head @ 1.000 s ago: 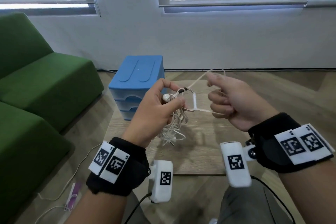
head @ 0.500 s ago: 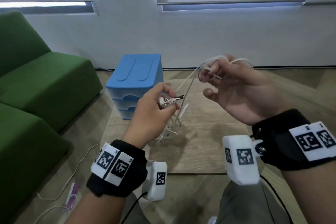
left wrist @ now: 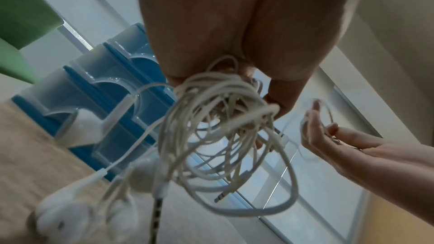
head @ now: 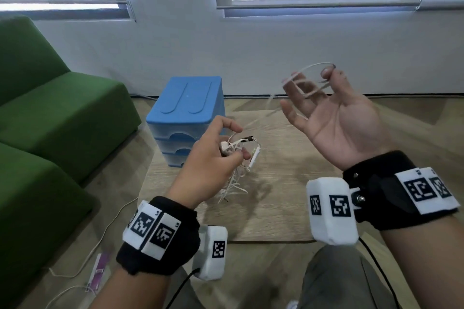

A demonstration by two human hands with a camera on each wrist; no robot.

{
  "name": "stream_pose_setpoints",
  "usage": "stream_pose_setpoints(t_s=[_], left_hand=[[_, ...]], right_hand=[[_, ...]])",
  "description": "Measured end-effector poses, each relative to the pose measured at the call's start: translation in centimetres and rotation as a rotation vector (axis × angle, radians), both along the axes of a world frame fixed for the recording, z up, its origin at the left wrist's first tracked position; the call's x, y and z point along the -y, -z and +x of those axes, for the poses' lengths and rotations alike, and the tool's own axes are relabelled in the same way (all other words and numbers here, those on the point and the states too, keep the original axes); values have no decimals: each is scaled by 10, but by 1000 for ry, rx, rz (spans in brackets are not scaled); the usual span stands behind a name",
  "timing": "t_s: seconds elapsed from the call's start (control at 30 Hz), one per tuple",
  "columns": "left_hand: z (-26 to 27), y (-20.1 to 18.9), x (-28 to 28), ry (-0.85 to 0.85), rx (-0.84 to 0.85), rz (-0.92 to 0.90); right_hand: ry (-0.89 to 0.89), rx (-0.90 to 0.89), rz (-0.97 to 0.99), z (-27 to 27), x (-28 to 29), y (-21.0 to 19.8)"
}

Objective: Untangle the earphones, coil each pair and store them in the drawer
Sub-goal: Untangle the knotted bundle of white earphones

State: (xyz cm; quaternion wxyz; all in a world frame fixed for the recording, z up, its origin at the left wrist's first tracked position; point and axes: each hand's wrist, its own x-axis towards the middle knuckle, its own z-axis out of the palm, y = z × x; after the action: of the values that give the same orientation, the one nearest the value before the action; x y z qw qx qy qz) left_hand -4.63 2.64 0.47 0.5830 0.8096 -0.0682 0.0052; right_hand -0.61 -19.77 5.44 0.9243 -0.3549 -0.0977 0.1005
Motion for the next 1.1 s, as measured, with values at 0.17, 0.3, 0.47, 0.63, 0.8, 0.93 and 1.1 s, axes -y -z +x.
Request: stream_pose_setpoints(t_s=[0.17,0.3,0.47,0.63,0.8,0.93,1.1], left_hand=[[2,6,-1,-38,12,142],[3,12,0,-14,-12,206],[2,11,0,-5,-55,104],[-1,3,-7,29,-106,-39],[-3,-5,-14,54,-127,-187],[-5,-9,-16,60,-128,-281],[-5,-11,-17,27,-104,-291]], right_hand=[[-1,11,149,-6,3,-17],[-83,100,181,-6,4,-32],[-108,105,113,-2,2,-30],[-103,71,26,2,1,-16],[-111,72,-66,5,-1,-8],[-104,-28,-347,9,-6,6],[-69,-79,-807,6,-12,39]])
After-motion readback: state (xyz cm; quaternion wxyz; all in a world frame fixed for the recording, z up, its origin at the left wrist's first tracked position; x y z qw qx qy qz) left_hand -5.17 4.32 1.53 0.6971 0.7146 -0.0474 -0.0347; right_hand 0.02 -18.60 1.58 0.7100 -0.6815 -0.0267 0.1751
